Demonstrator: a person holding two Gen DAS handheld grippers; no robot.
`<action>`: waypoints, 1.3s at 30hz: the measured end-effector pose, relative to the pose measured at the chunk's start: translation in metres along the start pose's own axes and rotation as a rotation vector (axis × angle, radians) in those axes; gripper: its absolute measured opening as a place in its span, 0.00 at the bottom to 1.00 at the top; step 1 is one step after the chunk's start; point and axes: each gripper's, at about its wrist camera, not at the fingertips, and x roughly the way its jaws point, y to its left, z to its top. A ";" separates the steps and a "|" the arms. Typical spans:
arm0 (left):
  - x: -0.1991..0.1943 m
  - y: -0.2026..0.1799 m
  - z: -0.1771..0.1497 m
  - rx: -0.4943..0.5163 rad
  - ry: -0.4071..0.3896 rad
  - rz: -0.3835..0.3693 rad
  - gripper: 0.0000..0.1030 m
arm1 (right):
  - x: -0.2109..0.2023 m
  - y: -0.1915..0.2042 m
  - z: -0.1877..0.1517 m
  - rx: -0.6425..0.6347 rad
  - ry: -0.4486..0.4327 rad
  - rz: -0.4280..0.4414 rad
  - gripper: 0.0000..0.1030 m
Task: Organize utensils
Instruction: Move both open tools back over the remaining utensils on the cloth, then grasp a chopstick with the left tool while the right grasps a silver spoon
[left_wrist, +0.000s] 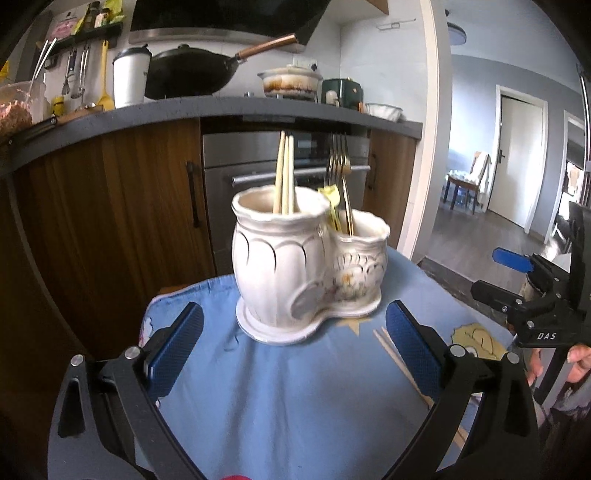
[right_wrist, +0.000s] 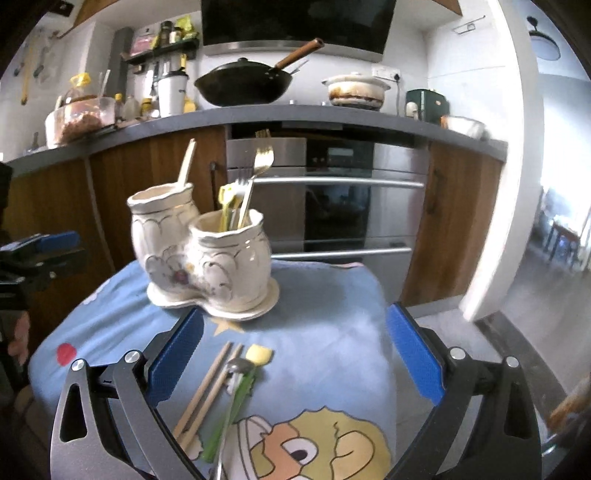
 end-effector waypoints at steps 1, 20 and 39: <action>0.001 -0.001 -0.002 0.001 0.006 -0.003 0.95 | 0.001 0.002 -0.003 -0.020 0.011 0.001 0.95; 0.032 -0.020 -0.044 0.035 0.177 -0.053 0.95 | 0.039 0.014 -0.039 -0.044 0.337 0.081 0.88; 0.036 -0.020 -0.048 0.023 0.190 -0.078 0.95 | 0.077 0.044 -0.034 -0.060 0.407 0.112 0.13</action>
